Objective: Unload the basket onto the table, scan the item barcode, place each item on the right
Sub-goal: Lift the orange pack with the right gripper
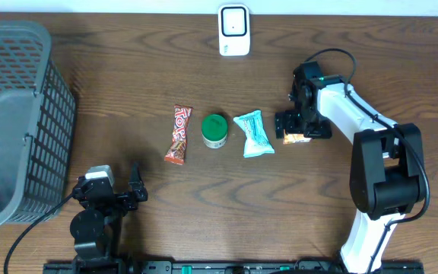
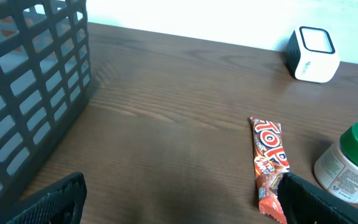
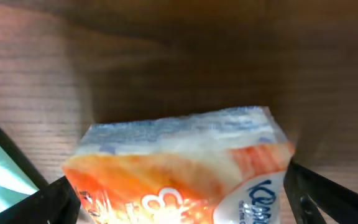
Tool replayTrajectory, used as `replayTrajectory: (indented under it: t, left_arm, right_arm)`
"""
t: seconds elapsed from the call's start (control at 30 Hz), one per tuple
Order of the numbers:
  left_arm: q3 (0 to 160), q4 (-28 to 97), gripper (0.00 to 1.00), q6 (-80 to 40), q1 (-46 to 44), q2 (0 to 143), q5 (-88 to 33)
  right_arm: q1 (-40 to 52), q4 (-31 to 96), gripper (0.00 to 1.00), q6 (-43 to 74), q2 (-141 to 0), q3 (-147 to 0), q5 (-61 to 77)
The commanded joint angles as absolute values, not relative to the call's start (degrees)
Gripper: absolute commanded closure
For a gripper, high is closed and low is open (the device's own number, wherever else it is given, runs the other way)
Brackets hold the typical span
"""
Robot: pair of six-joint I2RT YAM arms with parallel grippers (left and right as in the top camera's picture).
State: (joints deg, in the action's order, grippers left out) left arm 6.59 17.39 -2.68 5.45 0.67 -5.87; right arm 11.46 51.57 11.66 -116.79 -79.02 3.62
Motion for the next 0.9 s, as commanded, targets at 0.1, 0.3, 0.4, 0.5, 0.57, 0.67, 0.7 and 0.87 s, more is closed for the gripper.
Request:
replayTrajectory:
  t: [0.1, 0.3, 0.4, 0.5, 0.57, 0.67, 0.7, 0.87]
  left_arm:
    - [5.82, 19.05, 0.02, -1.74, 5.28, 0.23, -6.0]
    - [5.82, 19.05, 0.02, -1.74, 5.28, 0.23, -6.0]
    - [5.82, 19.05, 0.02, -1.74, 5.28, 0.23, -6.0]
    - [5.82, 19.05, 0.02, -1.74, 5.28, 0.23, -6.0]
    - [5.82, 19.05, 0.02, -1.72, 5.28, 0.23, -6.0]
    - [5.82, 19.05, 0.02, -1.74, 5.28, 0.23, -6.0]
    - [5.82, 19.05, 0.02, -1.74, 5.28, 0.23, -6.0]
    - [5.82, 19.05, 0.02, -1.74, 5.28, 0.23, -6.0]
  right_arm:
    - [11.44, 49.23, 0.01, 11.05, -118.04, -79.61, 1.61]
    - [11.42, 48.73, 0.19, 9.93, -118.04, -79.61, 1.58]
    - [11.55, 49.23, 0.3, 9.74, -118.04, -79.61, 1.61]
    - [11.57, 49.5, 0.41, 9.76, -118.02, -79.85, 1.61]
    - [11.57, 50.22, 0.5, 9.78, -118.02, -80.66, 1.61]
    - [11.55, 53.06, 0.56, 9.8, -118.02, -83.2, 1.61]
    - [11.6, 54.35, 0.58, 9.78, -118.02, -84.25, 1.61]
    - [12.1, 62.37, 0.59, 10.68, -117.99, -89.71, 1.96]
